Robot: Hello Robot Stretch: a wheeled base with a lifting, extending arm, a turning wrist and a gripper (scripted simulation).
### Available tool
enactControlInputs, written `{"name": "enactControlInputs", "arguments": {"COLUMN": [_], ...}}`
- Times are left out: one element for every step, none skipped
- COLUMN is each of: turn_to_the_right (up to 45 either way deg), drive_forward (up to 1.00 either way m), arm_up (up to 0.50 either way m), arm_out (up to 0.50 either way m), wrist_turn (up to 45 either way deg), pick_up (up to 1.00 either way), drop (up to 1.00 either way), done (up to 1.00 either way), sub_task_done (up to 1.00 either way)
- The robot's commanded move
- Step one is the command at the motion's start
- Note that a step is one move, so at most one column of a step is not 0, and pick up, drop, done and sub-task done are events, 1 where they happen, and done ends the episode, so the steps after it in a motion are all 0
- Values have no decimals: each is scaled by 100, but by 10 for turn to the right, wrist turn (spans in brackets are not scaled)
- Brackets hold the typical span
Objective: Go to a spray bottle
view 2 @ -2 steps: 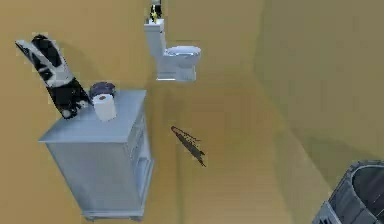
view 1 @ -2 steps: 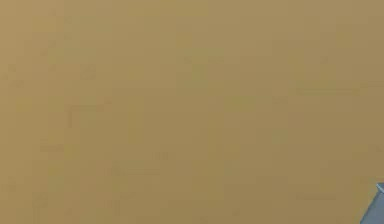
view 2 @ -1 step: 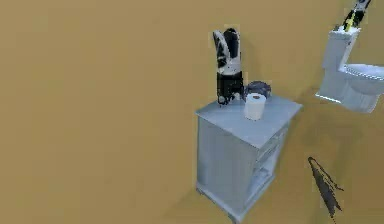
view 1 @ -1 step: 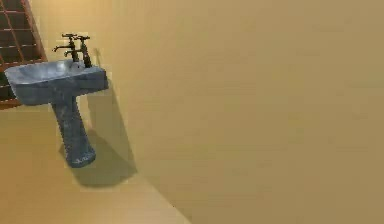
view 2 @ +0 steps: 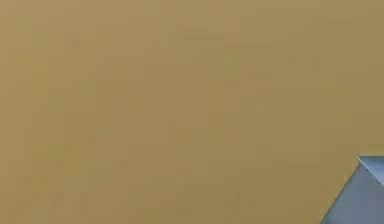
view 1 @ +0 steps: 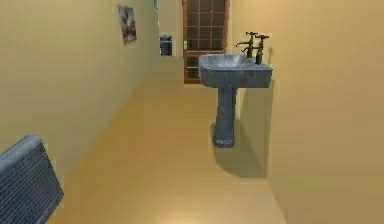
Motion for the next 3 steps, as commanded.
{"name": "enactControlInputs", "arguments": {"turn_to_the_right": [-90, 0, -30], "drive_forward": [0, 100, 0], "arm_up": [0, 0, 0], "arm_out": [0, 0, 0], "wrist_turn": [0, 0, 0], "pick_up": [0, 0, 0], "drop": [0, 0, 0], "done": [0, 0, 0], "sub_task_done": [0, 0, 0]}}
